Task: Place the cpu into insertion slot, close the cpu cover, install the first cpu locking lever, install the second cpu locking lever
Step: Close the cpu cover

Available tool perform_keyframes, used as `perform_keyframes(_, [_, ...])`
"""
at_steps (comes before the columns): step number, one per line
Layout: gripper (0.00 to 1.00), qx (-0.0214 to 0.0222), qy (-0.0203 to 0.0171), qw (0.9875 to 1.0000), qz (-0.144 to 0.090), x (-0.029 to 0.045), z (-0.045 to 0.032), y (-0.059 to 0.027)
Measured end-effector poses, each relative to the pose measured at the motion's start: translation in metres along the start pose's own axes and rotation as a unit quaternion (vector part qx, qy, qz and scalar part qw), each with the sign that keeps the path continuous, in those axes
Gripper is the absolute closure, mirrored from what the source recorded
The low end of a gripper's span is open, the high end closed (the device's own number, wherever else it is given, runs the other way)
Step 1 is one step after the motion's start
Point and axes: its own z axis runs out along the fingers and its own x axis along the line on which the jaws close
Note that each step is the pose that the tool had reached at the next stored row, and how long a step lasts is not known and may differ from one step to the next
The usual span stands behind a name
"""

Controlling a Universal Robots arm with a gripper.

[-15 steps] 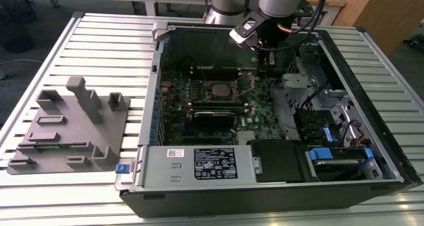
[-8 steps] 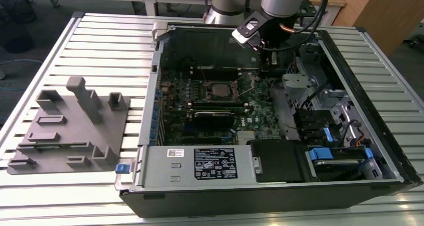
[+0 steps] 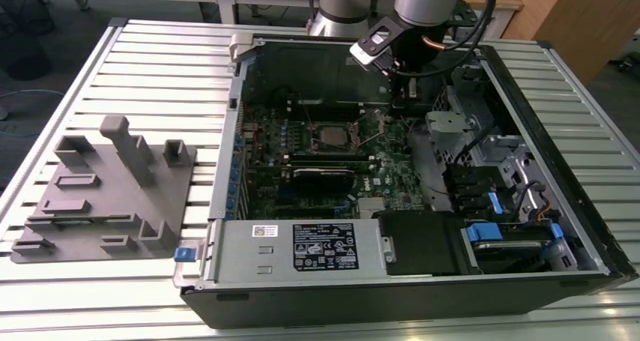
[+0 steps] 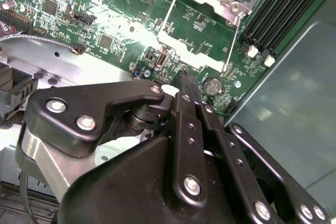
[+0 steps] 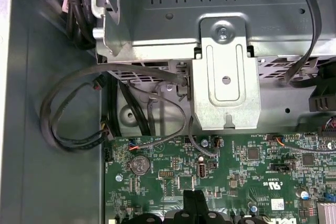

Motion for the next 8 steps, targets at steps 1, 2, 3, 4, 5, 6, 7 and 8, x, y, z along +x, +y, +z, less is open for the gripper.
perform_keyframes(1, [0.90, 0.0000, 0.0000, 1.0000, 0.000, 0.0000, 0.0000, 0.0000])
perform_keyframes(2, [0.90, 0.0001, 0.0000, 1.0000, 0.000, 0.0000, 0.0000, 0.0000])
perform_keyframes(3, [0.90, 0.0001, 0.0001, 1.0000, 0.000, 0.0000, 0.0000, 0.0000])
perform_keyframes(4, [0.90, 0.0001, 0.0000, 1.0000, 0.000, 0.0000, 0.0001, 0.0001])
perform_keyframes(5, [0.90, 0.0002, 0.0000, 1.0000, 0.000, 0.0000, 0.0002, 0.0003])
perform_keyframes(6, [0.90, 0.0002, 0.0000, 1.0000, 0.000, 0.0001, 0.0005, 0.0004])
perform_keyframes(7, [0.90, 0.0002, 0.0000, 1.0000, 0.000, 0.0001, 0.0009, 0.0004])
perform_keyframes(8, [0.90, 0.0003, -0.0001, 1.0000, 0.000, 0.0001, 0.0014, 0.0005])
